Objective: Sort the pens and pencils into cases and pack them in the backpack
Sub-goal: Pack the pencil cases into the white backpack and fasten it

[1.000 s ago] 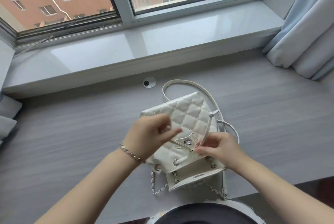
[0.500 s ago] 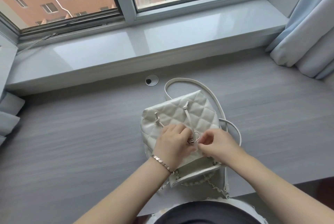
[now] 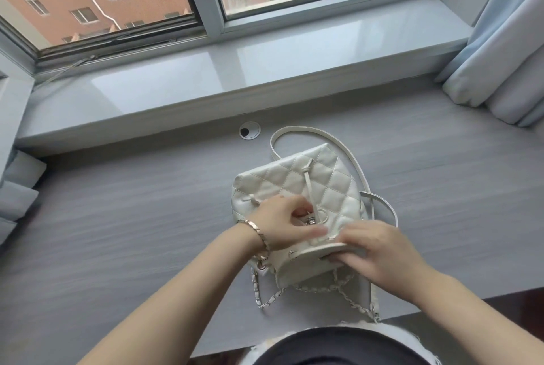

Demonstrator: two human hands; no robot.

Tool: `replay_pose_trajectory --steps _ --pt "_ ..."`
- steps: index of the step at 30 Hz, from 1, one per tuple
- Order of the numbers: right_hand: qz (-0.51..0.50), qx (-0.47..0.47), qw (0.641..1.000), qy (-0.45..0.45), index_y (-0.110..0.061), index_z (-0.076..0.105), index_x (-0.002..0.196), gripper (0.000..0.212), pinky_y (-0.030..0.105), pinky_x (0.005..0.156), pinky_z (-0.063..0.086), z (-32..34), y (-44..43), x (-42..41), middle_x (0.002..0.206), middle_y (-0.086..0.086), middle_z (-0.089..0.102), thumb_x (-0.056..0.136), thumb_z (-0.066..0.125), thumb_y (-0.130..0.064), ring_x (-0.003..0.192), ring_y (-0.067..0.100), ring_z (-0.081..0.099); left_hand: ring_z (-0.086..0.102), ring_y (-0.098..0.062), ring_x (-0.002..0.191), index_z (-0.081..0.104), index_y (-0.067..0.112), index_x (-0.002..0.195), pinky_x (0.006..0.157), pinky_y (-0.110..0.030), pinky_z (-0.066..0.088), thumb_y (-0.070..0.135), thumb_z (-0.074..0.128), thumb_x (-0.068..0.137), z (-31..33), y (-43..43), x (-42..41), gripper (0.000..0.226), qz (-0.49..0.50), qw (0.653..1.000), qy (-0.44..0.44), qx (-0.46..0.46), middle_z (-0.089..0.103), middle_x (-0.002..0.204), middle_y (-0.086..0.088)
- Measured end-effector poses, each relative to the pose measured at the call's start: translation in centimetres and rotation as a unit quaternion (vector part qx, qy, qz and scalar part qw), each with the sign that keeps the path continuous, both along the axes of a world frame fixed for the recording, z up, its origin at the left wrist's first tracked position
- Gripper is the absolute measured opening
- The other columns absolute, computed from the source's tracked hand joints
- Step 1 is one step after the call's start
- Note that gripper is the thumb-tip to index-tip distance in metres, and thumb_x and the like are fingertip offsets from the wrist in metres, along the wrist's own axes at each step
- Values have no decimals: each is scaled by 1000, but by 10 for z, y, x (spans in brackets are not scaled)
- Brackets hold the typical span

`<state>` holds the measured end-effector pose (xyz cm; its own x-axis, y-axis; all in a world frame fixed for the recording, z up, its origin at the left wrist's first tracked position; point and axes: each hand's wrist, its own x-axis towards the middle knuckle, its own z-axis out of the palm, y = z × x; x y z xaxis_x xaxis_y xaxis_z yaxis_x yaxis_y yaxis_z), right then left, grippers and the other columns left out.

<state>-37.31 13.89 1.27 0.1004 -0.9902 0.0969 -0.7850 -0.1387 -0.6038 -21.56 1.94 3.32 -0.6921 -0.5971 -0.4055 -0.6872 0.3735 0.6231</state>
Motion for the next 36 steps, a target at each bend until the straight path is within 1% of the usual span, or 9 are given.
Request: replay_pose_trajectory --steps 3,6,10,13,16,22,25,29,36 --pt "8 -40 999 14 -20 66 62 30 19 57 33 11 -27 0 57 -8 58 69 58 -47 62 7 46 53 -8 85 62 12 96 83 -24 44 61 48 76 15 -3 6 54 -33 997 5 76 60 92 0" --pt "-9 32 999 -30 -17 66 62 44 24 61 35 8 -51 3 57 -10 48 61 51 -58 65 5 41 53 0 89 60 12 112 74 -7 40 35 51 91 20 -5 12 32 -35 993 9 110 63 102 1" --pt "-77 190 951 -232 -2 60 61 45 19 61 30 -5 -64 2 71 -4 42 49 72 -43 65 5 41 58 -11 100 59 17 114 83 -20 41 30 67 81 4 0 11 36 -9 998 22 50 66 109 1" --pt "-83 228 927 -285 1 61 61 32 16 60 30 -11 -63 -2 70 -2 44 56 82 -22 64 5 42 55 -17 107 60 20 115 92 -30 42 34 69 77 -10 3 5 41 17 999 25 12 65 110 -1" --pt "-87 229 921 -304 -19 67 63 16 11 59 35 -14 -54 -2 61 -10 53 68 79 -10 59 -3 48 48 -18 113 55 21 120 100 -35 36 47 59 68 -13 6 2 59 11 1000 -8 -2 63 114 -1" --pt "-43 151 961 -227 -49 63 65 6 11 70 38 -13 -37 3 72 -7 59 66 65 -43 76 0 53 49 -17 109 57 20 116 99 -34 37 53 56 57 -11 8 4 68 10 1000 -10 11 61 101 3" --pt "-36 100 980 -169 -39 64 77 20 18 76 38 -19 -33 1 79 -7 60 71 51 -53 80 4 53 51 -16 105 60 22 109 93 -30 37 60 54 54 -13 6 3 67 7 1000 -11 2 55 92 9" --pt "-77 24 992 -97 -21 68 82 34 31 75 37 -34 -35 4 71 -23 50 73 51 -50 73 1 49 52 -18 104 63 18 107 88 -28 33 40 66 70 -15 2 1 43 14 1000 1 -3 65 103 -3" --pt "-189 23 951 -245 -40 65 78 23 6 84 37 -38 -46 7 86 -9 53 59 63 -53 89 7 54 58 -27 99 66 9 99 87 -30 39 18 65 80 -11 -5 -15 21 116 993 15 -8 68 98 -14"
